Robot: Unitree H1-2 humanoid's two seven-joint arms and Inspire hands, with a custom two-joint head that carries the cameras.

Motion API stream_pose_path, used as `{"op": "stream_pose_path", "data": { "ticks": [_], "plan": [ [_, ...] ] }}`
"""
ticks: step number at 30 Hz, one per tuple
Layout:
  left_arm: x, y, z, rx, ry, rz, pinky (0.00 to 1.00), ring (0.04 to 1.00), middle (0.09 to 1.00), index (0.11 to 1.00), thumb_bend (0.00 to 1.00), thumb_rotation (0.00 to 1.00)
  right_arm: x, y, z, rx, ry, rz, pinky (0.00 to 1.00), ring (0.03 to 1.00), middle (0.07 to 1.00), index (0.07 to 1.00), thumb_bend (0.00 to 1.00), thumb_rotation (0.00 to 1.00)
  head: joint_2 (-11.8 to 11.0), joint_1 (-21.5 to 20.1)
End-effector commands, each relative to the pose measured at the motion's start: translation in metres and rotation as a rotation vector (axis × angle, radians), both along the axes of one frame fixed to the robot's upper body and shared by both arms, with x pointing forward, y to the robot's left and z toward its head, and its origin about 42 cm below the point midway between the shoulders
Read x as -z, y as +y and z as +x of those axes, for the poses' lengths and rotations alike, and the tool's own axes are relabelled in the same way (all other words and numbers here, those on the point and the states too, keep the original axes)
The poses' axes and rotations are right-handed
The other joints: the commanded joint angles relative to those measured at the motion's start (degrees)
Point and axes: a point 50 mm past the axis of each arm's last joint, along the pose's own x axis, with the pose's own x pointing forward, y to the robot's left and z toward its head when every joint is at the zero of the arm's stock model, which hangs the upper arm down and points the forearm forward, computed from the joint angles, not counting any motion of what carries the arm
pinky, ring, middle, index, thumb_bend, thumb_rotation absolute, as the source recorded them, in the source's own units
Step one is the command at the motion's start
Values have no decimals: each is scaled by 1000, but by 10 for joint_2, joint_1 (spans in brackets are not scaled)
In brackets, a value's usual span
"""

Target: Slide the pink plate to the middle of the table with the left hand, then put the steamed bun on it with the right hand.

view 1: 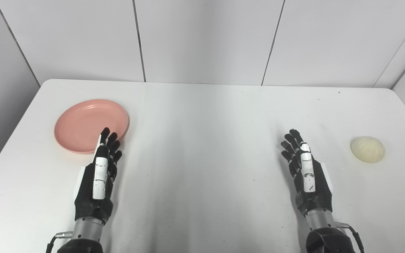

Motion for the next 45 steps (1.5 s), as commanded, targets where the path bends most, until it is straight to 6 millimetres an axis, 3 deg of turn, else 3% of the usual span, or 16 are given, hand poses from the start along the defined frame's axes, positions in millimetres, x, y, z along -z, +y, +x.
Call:
{"op": "stream_pose_path", "data": {
  "ticks": [1,18,29,36,45],
  "plan": [
    [-11,-2,3,13,-72,-1,1000,1000,1000,1000,836,952,-13,1,2,-10,-86,-6,947,921,925,914,781,947,-1,0],
    [-9,-5,3,11,-68,-12,1000,1000,1000,1000,839,939,-11,0,2,-8,-82,-12,937,915,925,913,771,948,-11,12],
    [6,-26,6,4,-52,-7,1000,1000,988,1000,835,943,6,-21,6,-12,-78,-2,958,936,945,931,738,949,-68,94],
    [16,-40,8,6,-37,-5,1000,1000,1000,1000,758,972,16,-30,8,-21,-73,-1,964,933,948,937,724,972,-102,122],
    [32,-49,12,16,-49,-2,1000,1000,1000,1000,782,953,25,-36,11,-24,-57,16,968,928,942,933,728,974,-143,156]
  ]
}}
